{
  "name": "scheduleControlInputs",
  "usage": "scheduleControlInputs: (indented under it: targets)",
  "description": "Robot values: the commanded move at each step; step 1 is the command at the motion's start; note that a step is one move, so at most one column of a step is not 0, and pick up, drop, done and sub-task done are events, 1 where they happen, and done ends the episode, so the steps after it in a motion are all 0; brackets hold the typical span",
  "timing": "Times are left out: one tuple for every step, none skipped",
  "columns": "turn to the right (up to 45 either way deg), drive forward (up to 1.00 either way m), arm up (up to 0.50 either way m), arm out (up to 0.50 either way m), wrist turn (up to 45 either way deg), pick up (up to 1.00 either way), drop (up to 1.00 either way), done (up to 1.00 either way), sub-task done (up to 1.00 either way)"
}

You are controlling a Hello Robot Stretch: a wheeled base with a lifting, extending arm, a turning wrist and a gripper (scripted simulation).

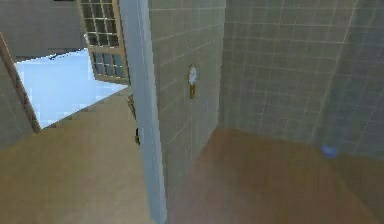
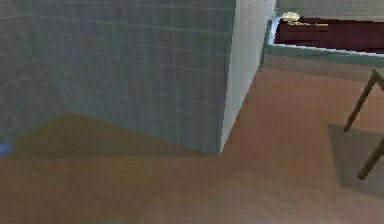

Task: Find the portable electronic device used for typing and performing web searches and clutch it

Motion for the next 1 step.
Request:
scheduleControlInputs:
  targets:
    - [-6.0, 0.0, 0.0, 0.0, 0.0, 0.0, 0.0, 0.0, 0.0]
